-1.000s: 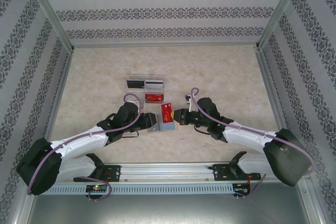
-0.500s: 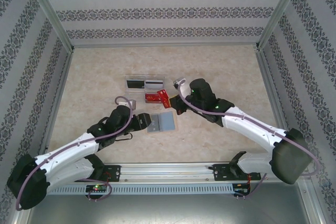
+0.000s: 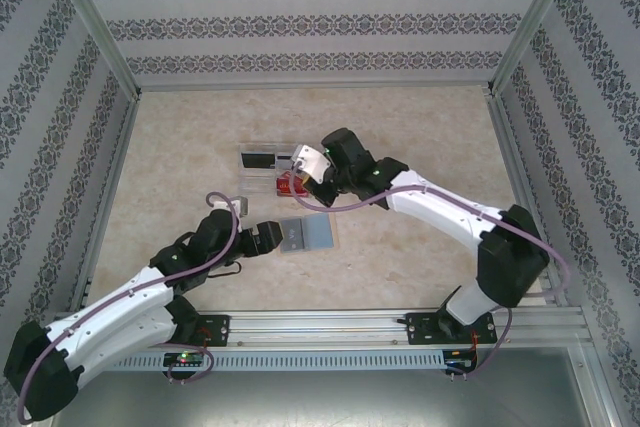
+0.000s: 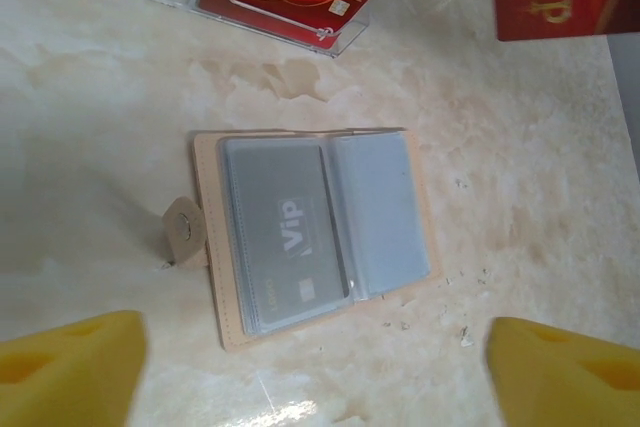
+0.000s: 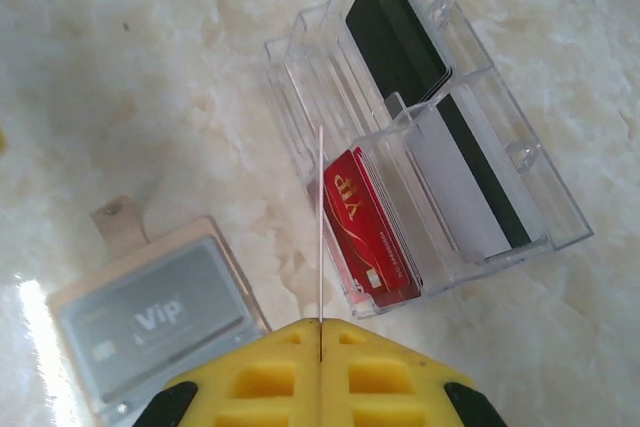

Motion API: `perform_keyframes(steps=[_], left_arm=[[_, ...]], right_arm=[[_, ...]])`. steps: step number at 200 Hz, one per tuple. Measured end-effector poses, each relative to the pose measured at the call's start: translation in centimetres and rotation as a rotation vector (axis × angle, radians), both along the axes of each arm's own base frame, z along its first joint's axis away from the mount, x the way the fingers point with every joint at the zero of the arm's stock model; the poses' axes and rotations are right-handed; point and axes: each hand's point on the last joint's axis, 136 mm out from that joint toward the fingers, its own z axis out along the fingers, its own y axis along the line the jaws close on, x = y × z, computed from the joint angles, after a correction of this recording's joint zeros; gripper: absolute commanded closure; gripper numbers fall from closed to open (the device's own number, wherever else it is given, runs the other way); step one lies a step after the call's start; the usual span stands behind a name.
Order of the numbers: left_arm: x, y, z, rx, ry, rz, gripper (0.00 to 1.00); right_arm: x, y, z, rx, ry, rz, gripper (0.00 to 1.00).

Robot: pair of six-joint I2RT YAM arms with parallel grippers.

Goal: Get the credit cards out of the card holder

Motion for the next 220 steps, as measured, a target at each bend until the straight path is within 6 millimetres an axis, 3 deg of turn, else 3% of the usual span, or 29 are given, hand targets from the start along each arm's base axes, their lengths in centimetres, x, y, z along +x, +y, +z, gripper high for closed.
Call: perform_keyframes(steps=[55, 132, 160, 220], left_arm=[[-0.7, 1.2, 0.6, 0.01, -0.016, 0.022, 0.0], [-1.1, 1.8, 0.0, 0.035, 0.005, 0.03, 0.0], [-1.2, 2.0, 0.1, 0.04, 0.002, 0.037, 0.01], [-1.4, 2.3, -0.3, 0.051, 0.011, 0.04, 0.0]], right_arm=[[0.3, 0.4, -4.2, -0.227, -0.075, 0.143, 1.0], [4.0, 2.1, -5.0, -0.361, -0.174, 0.216, 1.0], [4.2, 2.2, -6.2, -0.396, -0.161, 0.235, 1.0], [4.5, 2.4, -6.4, -0.409, -0.149, 0.24, 1.0]])
